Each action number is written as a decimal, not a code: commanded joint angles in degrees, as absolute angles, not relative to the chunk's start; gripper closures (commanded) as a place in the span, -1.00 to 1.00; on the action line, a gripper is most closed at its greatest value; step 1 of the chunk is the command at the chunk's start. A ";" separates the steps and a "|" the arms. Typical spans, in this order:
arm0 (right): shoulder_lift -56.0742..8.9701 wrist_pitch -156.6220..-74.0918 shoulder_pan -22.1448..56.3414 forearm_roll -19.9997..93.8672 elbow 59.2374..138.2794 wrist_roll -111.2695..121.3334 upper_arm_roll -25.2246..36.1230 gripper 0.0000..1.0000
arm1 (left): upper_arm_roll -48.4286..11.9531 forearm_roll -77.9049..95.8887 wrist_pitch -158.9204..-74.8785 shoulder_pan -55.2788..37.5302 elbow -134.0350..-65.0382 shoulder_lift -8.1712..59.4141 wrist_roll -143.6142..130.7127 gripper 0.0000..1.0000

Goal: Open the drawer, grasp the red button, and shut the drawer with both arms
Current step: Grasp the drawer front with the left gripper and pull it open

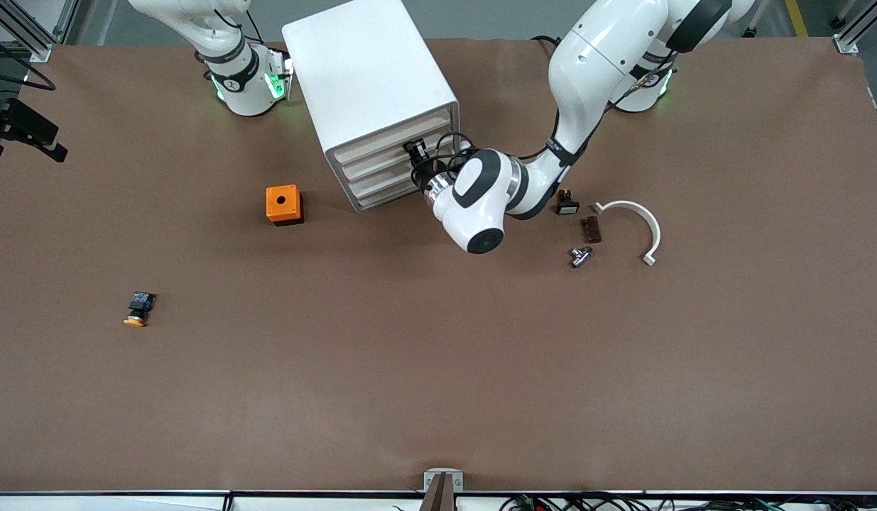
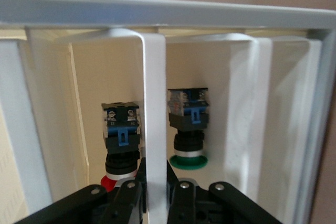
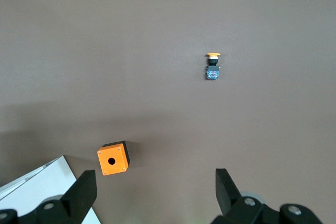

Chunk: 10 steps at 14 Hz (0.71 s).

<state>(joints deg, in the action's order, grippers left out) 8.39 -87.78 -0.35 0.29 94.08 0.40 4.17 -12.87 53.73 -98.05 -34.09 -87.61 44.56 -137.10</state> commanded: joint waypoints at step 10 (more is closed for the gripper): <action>0.53 -90.00 -0.79 -1.32 91.14 0.61 3.95 -1.00 | -11.87 50.19 -97.73 -24.53 -80.78 47.72 -136.06 1.00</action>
<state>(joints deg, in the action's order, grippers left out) 1.51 -90.42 -0.38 -0.28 93.19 0.39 4.23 -12.57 52.15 -96.38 -25.48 -83.52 46.30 -136.81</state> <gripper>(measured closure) 0.000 0.907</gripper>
